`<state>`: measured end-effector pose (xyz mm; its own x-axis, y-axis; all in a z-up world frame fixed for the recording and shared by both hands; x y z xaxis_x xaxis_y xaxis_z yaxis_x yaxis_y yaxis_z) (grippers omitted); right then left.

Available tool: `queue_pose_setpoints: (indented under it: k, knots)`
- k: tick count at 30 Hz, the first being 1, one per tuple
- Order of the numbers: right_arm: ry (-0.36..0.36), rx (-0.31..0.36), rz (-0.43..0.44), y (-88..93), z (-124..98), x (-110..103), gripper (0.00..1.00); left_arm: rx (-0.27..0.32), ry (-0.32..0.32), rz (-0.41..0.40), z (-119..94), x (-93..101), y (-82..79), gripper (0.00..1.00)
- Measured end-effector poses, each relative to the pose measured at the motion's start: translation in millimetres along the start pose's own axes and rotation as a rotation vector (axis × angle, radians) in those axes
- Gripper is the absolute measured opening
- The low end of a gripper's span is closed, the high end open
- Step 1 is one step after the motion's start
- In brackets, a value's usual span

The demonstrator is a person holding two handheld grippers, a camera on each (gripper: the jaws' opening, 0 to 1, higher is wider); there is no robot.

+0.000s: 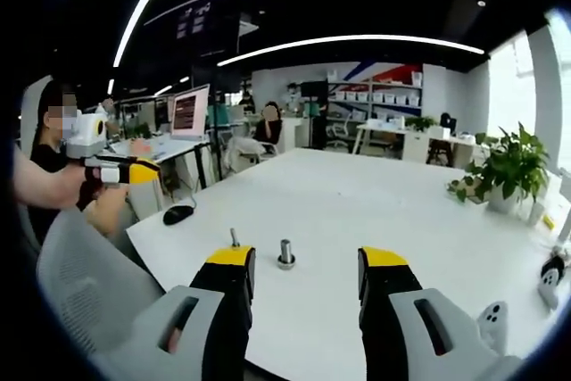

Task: Place the washer onto the threaded stud by aligning its center hole with the stud, sliding it down to the base, and recovering from edge contact or off-axis alignment until the washer reaches the visible bottom stop.

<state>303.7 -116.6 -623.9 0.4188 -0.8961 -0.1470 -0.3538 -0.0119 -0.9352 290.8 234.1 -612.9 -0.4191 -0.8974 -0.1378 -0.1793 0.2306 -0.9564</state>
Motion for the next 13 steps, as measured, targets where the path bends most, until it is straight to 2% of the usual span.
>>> queue_pose_setpoints:
  k: [4, 8, 11, 13]
  knots:
    - [0.018, -0.014, -0.01, 0.4, 0.6, -0.7, 0.48, 0.005, 0.019, -0.012, 1.1, 0.2, 0.4, 0.19]
    - [0.011, 0.02, -0.039, -3.8, -1.0, -5.5, 0.49, 0.015, 0.018, -0.023, 1.3, -1.0, 0.0, 0.19]
    - [0.022, -0.017, -0.074, 0.1, 1.4, -6.3, 0.49, 0.02, 0.01, -0.029, -0.8, -1.6, 0.9, 0.19]
    - [0.022, -0.013, -0.078, -0.9, 0.6, -6.9, 0.49, 0.025, 0.008, -0.031, -1.1, -1.7, 0.3, 0.19]
Point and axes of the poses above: the point that each gripper's makers call its tool centre point, and the gripper's own axes: z roughly forward along the fingers, x roughly to its right, y roughly out of its underside, the point moved 9 cm from there along -z, roughly backward along the fingers, and after that the axes turned 10 degrees about z, right-handed, at the moved point
